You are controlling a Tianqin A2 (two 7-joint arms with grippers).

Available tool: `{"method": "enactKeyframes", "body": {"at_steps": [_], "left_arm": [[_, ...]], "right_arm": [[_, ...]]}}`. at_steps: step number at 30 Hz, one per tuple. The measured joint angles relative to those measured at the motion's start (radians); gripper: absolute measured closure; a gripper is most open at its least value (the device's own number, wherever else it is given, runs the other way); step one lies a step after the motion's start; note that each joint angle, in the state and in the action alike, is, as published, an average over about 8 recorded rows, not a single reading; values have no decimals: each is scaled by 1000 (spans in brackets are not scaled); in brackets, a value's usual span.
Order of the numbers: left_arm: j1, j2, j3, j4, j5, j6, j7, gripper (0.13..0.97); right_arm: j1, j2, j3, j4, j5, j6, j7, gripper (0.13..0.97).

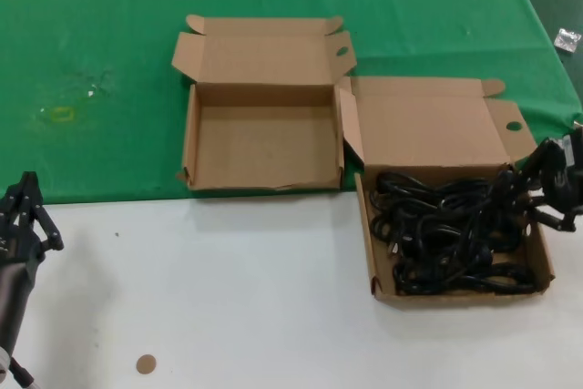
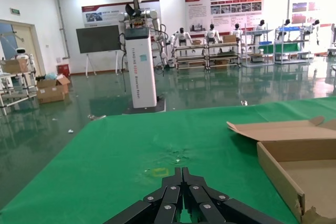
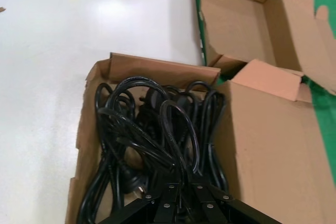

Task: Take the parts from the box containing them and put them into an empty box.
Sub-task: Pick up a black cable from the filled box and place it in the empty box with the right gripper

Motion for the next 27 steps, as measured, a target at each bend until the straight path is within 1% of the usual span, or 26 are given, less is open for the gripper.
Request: {"method": "enactKeyframes", "body": {"at_steps": [7,13,20,27], "left_arm": [[0,0,0,0,0,0,0,945],[0,0,0,0,0,0,0,945],[0,0,0,0,0,0,0,945],[0,0,0,0,0,0,0,945]], "right_arm": [[31,2,9,9,-3,-6,23,937],[70,-22,6,1,-14,1,32,937],[117,-89,-9,-35,-39,41,30,937],[165,-185,-30,-101,-57,97,16,937]]}}
